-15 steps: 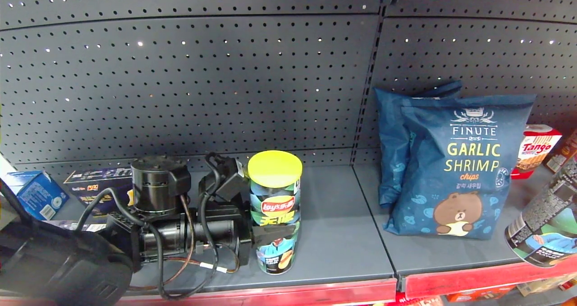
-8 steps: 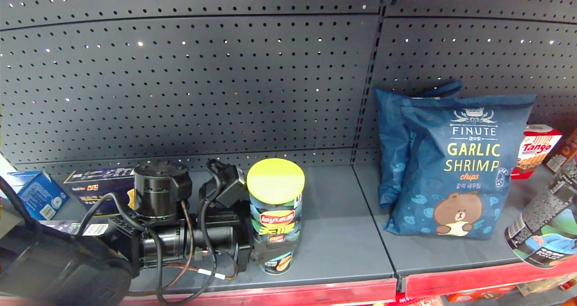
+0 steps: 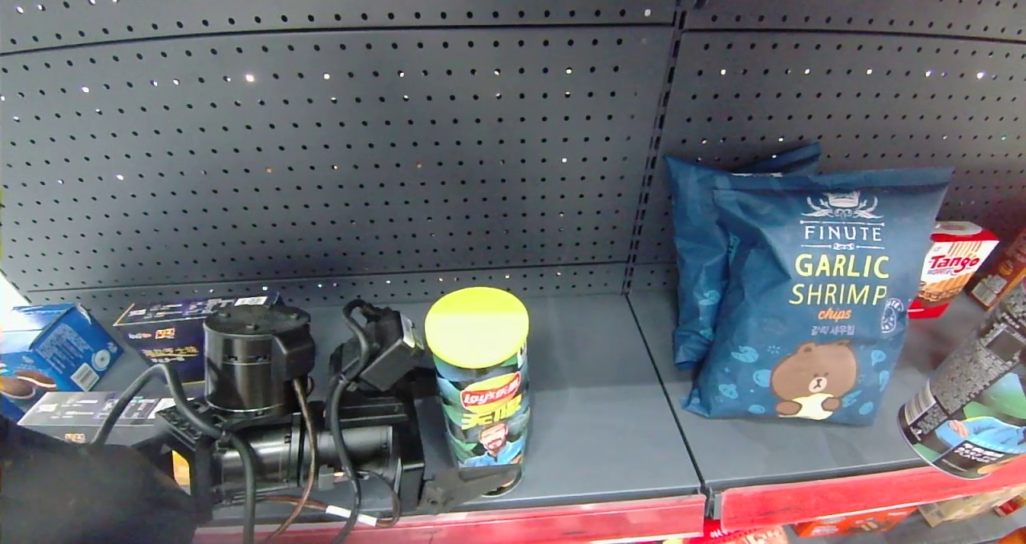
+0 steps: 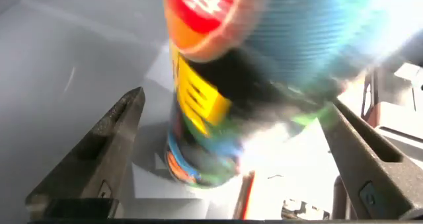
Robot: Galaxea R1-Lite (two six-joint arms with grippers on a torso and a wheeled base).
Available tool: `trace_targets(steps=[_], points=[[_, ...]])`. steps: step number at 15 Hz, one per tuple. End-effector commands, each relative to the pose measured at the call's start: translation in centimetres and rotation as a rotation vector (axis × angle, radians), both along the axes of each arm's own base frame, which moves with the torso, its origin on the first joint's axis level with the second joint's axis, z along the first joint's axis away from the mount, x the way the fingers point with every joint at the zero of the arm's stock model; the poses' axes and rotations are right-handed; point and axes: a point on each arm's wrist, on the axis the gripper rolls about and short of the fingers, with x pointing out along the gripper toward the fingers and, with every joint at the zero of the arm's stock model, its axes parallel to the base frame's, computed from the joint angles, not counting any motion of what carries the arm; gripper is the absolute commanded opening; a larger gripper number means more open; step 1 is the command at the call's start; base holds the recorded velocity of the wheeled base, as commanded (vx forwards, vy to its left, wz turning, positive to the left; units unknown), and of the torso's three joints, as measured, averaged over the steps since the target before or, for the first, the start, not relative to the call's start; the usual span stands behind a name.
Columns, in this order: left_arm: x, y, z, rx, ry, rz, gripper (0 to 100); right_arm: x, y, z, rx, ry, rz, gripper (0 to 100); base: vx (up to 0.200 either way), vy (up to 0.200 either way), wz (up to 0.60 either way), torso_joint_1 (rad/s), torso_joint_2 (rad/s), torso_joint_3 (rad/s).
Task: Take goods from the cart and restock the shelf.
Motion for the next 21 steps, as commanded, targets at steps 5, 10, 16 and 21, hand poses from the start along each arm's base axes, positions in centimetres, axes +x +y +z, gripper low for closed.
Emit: trace_targets(steps=[5,10,16,21], points=[[-2.1,2.6,0.6,-0.002,-0.008,0.061,100,-0.1,-0.1,-0.2,0.002,0.004,-0.005,0,0.0,0.0,0.0,0.0,0.0,0.0],[-4.1,3.8,1.3,-0.01,-0.034,0.092,100,-0.1,0.0,-0.4,0.016,0.01,-0.002,0,0.0,0.0,0.0,0.0,0.0,0.0],[-8.7,6.9,2.7,-0.042,-0.132,0.182,100,-0.1,0.0,-0.3,0.022,0.008,-0.002,0,0.0,0.0,0.0,0.0,0.0,0.0],[-12.1,8.6,6.1,-0.101,-0.362,0.367,100,-0.4,-0.1,-0.3,0.025,-0.001,-0.004,0,0.0,0.0,0.0,0.0,0.0,0.0]])
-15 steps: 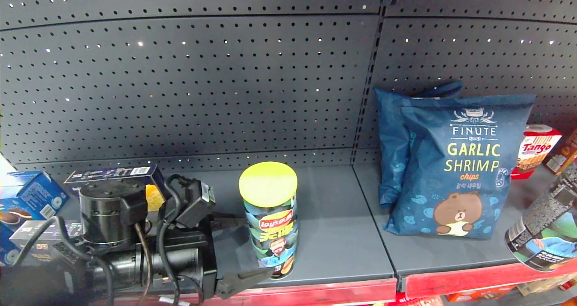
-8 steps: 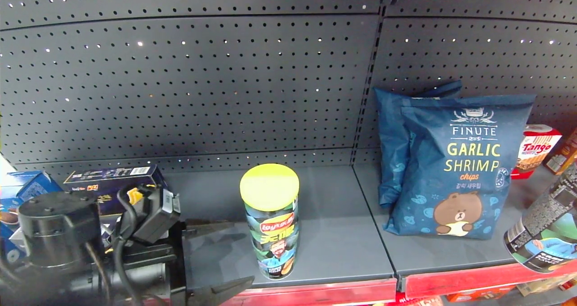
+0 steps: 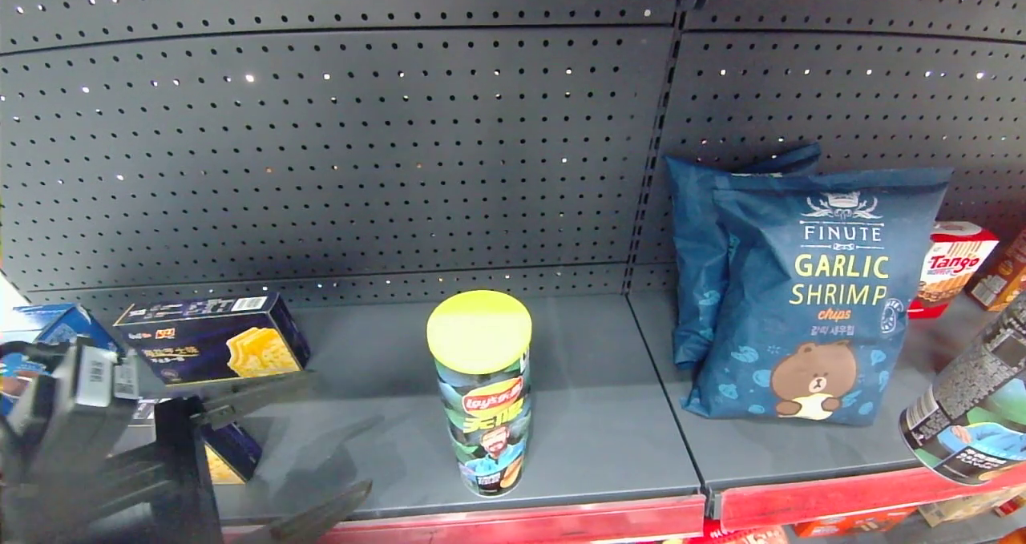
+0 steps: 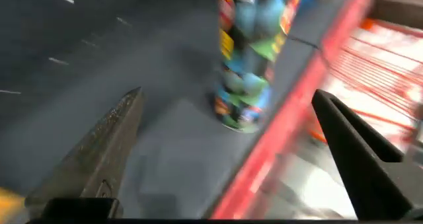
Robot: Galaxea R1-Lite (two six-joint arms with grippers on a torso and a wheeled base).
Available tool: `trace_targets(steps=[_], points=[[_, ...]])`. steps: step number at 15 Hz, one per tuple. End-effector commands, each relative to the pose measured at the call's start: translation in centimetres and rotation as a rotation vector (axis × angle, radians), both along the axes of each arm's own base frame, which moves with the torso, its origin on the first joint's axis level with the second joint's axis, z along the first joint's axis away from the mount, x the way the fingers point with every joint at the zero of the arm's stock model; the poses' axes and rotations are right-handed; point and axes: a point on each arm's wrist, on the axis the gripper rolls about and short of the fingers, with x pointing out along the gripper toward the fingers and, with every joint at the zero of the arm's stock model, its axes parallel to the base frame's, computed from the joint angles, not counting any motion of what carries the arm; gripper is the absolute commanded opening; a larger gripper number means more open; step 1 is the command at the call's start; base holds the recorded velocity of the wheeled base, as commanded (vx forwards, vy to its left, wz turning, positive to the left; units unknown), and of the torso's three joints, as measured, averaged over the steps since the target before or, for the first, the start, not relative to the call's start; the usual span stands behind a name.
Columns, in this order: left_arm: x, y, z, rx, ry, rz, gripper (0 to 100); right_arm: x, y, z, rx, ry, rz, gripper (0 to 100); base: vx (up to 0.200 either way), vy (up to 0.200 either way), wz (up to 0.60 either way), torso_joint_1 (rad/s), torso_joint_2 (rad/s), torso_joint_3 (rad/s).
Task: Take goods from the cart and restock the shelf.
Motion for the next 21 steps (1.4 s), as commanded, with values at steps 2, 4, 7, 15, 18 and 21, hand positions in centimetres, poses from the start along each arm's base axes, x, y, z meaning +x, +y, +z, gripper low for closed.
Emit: trace_targets(steps=[2,4,7,15,18,21], points=[[-3.7,1.5,2.5,-0.054,-0.209,0.22,100,-0.2,-0.1,0.1,0.002,-0.008,-0.005,0,0.0,0.0,0.0,0.0,0.0,0.0],[-5.7,2.3,2.6,-0.085,-0.243,0.361,100,-0.4,-0.2,0.1,0.005,-0.019,-0.008,0,0.0,0.0,0.0,0.0,0.0,0.0],[-8.9,3.3,2.6,-0.166,-0.275,0.449,100,-0.8,-0.3,0.1,0.01,-0.03,-0.013,0,0.0,0.0,0.0,0.0,0.0,0.0],[-16.1,5.5,-2.7,-0.155,-0.249,0.674,100,-1.8,-0.6,-0.1,0.02,-0.058,-0.019,0,0.0,0.0,0.0,0.0,0.0,0.0],[-15.6,5.5,-4.4,-0.082,-0.221,0.705,100,-2.0,-0.7,-1.6,0.011,-0.03,-0.025,0,0.0,0.0,0.0,0.0,0.0,0.0],[-15.0,5.4,-6.8,0.023,-0.165,0.718,100,-3.0,-1.0,-3.5,0.006,-0.015,-0.033,0,0.0,0.0,0.0,0.0,0.0,0.0]])
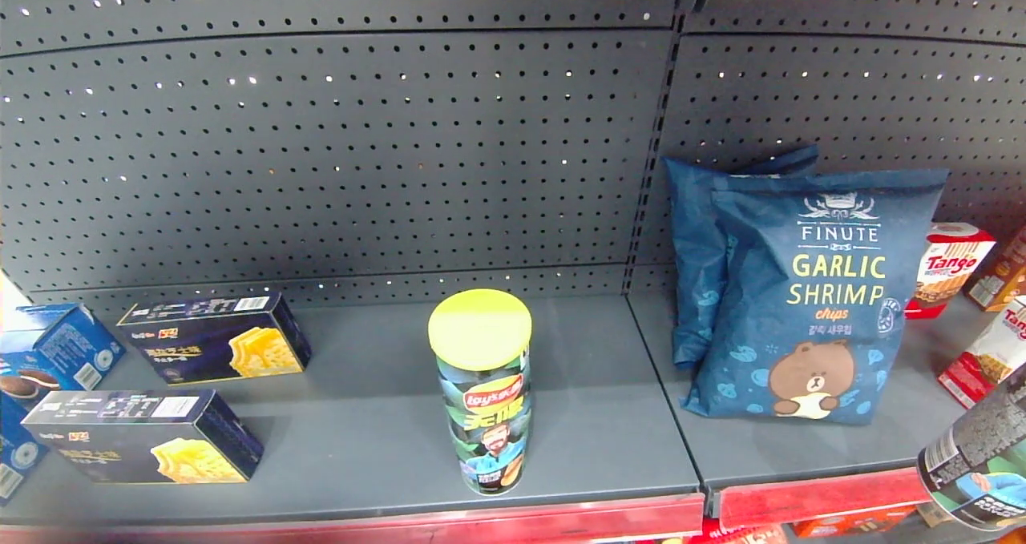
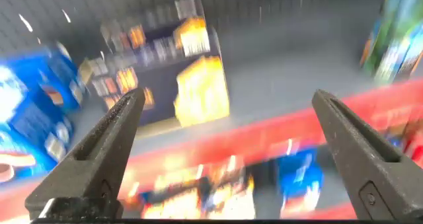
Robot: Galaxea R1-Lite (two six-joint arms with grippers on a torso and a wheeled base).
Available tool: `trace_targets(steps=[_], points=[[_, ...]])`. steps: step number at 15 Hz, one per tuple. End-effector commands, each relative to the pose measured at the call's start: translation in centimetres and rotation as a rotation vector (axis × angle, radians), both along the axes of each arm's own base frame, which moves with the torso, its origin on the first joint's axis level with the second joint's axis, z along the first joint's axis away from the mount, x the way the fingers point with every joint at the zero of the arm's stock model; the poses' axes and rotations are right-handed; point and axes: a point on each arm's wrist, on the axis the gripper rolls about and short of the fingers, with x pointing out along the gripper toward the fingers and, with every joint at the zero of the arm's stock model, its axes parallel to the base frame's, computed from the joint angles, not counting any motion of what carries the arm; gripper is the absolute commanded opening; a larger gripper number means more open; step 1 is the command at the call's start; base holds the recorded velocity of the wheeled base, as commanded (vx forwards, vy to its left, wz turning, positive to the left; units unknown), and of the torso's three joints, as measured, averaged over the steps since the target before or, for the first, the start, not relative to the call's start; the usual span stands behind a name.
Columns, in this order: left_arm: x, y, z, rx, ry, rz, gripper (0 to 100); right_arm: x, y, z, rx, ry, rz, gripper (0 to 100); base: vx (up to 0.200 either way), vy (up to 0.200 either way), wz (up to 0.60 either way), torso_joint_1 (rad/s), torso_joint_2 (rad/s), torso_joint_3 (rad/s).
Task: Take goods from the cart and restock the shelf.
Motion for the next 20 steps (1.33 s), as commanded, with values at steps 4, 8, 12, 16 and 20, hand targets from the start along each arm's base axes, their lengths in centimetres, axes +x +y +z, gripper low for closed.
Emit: trace_targets(steps=[4,8,12,16,20], points=[[0.2,0.0,-1.6,-0.08,0.095,0.006,100,-2.0,-0.7,-2.6,0.014,-0.019,-0.041,0,0.0,0.0,0.0,0.0,0.0,0.0],[0.2,0.1,-1.6,-0.26,0.108,0.056,100,-2.3,-0.7,-3.3,0.022,-0.018,-0.03,0,0.0,0.0,0.0,0.0,0.0,0.0],[0.2,0.2,-1.7,-0.281,0.112,0.1,100,-2.4,-0.7,-2.6,0.069,-0.035,-0.015,0,0.0,0.0,0.0,0.0,0.0,0.0],[0.2,0.4,-1.7,-0.215,0.093,0.209,100,-2.3,-0.6,-1.8,0.072,-0.044,0.008,0,0.0,0.0,0.0,0.0,0.0,0.0],[0.1,-0.1,-2.1,-0.134,0.152,-0.046,100,-2.2,-0.6,-1.3,0.075,-0.051,0.025,0,0.0,0.0,0.0,0.0,0.0,0.0]])
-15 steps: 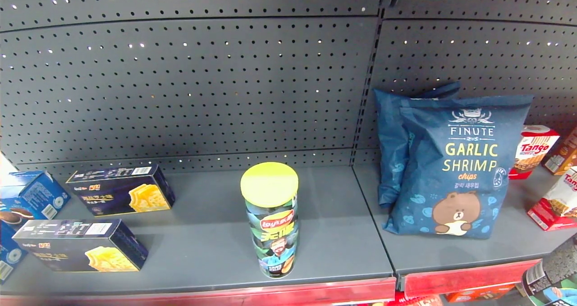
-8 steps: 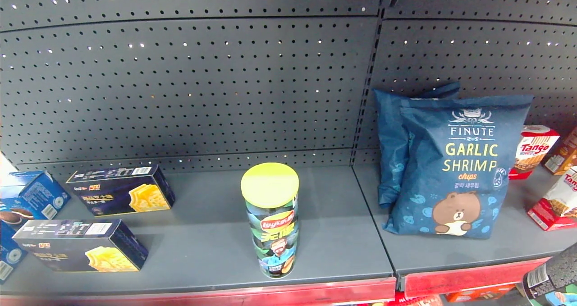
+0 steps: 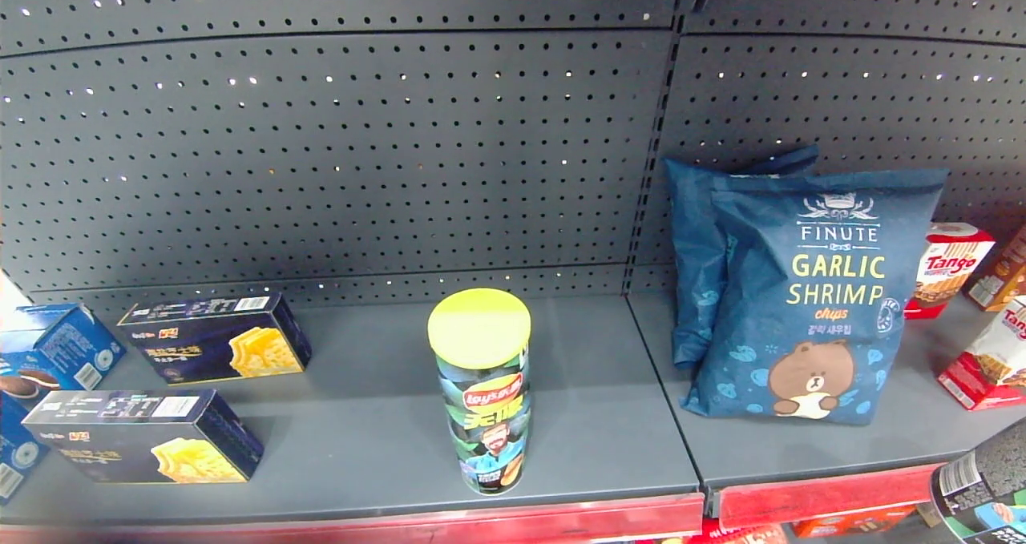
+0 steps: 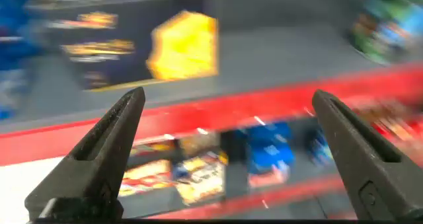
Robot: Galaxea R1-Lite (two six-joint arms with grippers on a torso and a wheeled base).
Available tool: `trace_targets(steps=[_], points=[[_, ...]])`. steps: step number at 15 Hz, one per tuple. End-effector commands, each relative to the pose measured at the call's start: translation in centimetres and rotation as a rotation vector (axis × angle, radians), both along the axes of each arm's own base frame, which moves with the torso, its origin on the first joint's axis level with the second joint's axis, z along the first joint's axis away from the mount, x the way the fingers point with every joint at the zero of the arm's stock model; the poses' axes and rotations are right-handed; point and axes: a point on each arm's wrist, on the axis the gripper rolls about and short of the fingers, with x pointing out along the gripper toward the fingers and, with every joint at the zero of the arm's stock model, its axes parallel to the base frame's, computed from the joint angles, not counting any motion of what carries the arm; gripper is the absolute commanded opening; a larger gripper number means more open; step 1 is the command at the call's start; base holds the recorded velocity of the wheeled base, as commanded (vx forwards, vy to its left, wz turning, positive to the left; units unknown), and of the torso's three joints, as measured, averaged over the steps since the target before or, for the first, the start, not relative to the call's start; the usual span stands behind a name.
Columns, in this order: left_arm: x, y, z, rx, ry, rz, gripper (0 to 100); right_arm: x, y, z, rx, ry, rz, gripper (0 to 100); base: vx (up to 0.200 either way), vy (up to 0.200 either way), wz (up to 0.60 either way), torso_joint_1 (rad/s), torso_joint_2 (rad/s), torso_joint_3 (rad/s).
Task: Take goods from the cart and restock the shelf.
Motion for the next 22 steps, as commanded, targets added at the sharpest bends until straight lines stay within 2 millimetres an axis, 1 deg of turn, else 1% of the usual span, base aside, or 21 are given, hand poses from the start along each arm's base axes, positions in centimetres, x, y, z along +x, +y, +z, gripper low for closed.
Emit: trace_targets(steps=[1,3,6,9,11,12,13,14,15,16,17,18,19,20,21,22], points=[[0.0,-0.2,-0.3,0.009,0.041,-0.069,100,0.1,0.0,0.0,-0.002,0.006,0.004,0,0.0,0.0,0.0,0.0,0.0,0.0],[0.0,-0.2,-0.3,0.002,0.043,-0.078,100,0.1,0.0,0.1,-0.001,0.003,0.004,0,0.0,0.0,0.0,0.0,0.0,0.0],[0.0,-0.2,-0.3,0.004,0.043,-0.076,100,0.0,0.1,1.1,0.004,-0.026,0.052,0,0.0,0.0,0.0,0.0,0.0,0.0],[0.0,-0.2,-0.3,0.001,0.042,-0.076,100,1.4,0.7,3.6,0.0,-0.025,0.124,0,0.0,0.0,0.0,0.0,0.0,0.0],[0.0,-0.2,-0.3,0.001,0.042,-0.078,100,3.2,1.4,5.3,-0.009,-0.001,0.203,0,0.0,0.0,0.0,0.0,0.0,0.0],[0.0,-0.2,-0.3,0.001,0.042,-0.078,100,4.0,1.7,5.6,-0.011,0.012,0.214,0,0.0,0.0,0.0,0.0,0.0,0.0],[0.0,-0.2,-0.3,0.001,0.042,-0.076,100,5.5,2.2,6.3,-0.014,0.037,0.236,0,0.0,0.0,0.0,0.0,0.0,0.0],[0.0,-0.2,-0.3,0.001,0.044,-0.078,100,7.7,3.2,6.9,-0.015,0.049,0.273,0,0.0,0.0,0.0,0.0,0.0,0.0],[0.0,-0.2,-0.3,0.001,0.042,-0.076,100,8.8,3.8,7.1,-0.016,0.051,0.289,0,0.0,0.0,0.0,0.0,0.0,0.0],[0.0,-0.2,-0.3,0.001,0.042,-0.076,100,10.5,4.7,7.5,-0.014,0.047,0.314,0,0.0,0.0,0.0,0.0,0.0,0.0],[0.0,-0.2,-0.3,0.001,0.044,-0.078,100,11.5,5.6,7.8,-0.014,0.043,0.337,0,0.0,0.0,0.0,0.0,0.0,0.0],[0.0,-0.2,-0.3,0.001,0.042,-0.078,100,12.0,6.0,8.1,-0.013,0.044,0.351,0,0.0,0.0,0.0,0.0,0.0,0.0],[0.0,-0.2,-0.3,0.001,0.044,-0.078,100,13.1,6.6,8.3,-0.016,0.054,0.355,0,0.0,0.0,0.0,0.0,0.0,0.0],[0.0,-0.2,-0.3,0.001,0.042,-0.076,100,13.5,6.8,8.3,-0.017,0.06,0.354,0,0.0,0.0,0.0,0.0,0.0,0.0],[0.0,-0.2,-0.3,0.001,0.042,-0.078,100,14.5,7.2,8.4,-0.026,0.072,0.339,0,0.0,0.0,0.0,0.0,0.0,0.0],[0.0,-0.2,-0.3,0.001,0.042,-0.076,100,14.7,7.3,8.5,-0.027,0.071,0.337,0,0.0,0.0,0.0,0.0,0.0,0.0]])
